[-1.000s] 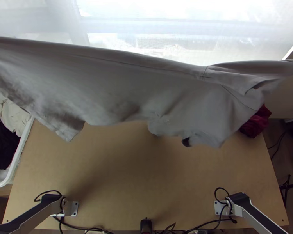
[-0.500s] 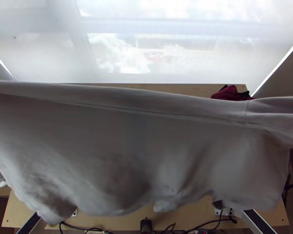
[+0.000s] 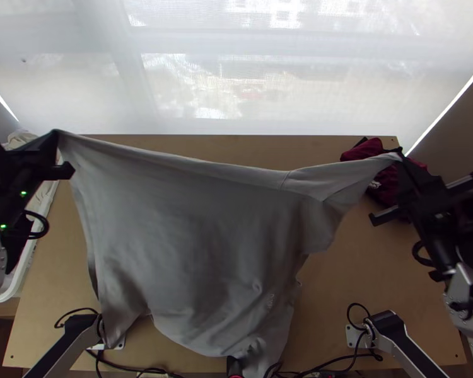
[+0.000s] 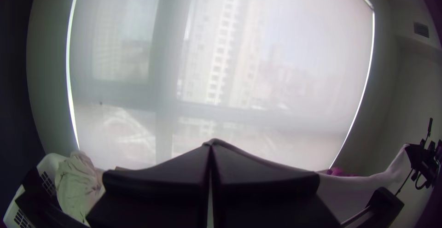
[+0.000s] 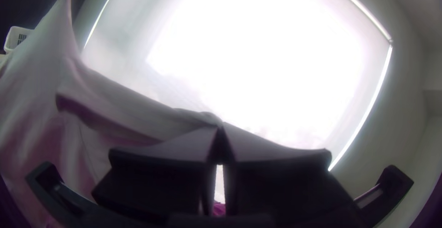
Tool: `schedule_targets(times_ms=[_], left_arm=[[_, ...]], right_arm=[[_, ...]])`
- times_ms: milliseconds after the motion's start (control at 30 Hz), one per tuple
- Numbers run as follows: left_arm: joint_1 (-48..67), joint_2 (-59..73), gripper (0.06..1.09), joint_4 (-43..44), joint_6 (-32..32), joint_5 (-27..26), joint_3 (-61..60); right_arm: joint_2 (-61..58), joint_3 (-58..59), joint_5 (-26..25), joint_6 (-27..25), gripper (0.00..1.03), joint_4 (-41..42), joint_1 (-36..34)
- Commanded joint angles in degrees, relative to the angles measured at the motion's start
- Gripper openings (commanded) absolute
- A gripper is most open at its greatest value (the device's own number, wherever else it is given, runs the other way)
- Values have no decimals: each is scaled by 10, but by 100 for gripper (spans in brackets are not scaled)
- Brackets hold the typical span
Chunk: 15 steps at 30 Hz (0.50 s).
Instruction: Fold the t-shirt
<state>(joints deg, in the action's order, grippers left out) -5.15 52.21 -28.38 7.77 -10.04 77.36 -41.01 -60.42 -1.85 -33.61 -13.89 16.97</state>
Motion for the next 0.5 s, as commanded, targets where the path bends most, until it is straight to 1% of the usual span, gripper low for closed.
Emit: schedule_targets(times_ms=[0,133,200,300,467], left_arm=[[50,40,9,176,-19,45,-252],[53,121,9,271,-30,57,-296],[52,164,9,315,-38,64,-300],[45,226,9,363,-41,72,-284],[43,324,9,412,-43,83,-234]], right_arm=[[-126,171,13,21,3,176,-20],[-262,166,23,28,3,276,-50],[-322,144,27,30,3,301,-62],[-398,91,27,33,3,307,-75],[-496,0,27,32,3,307,-78]])
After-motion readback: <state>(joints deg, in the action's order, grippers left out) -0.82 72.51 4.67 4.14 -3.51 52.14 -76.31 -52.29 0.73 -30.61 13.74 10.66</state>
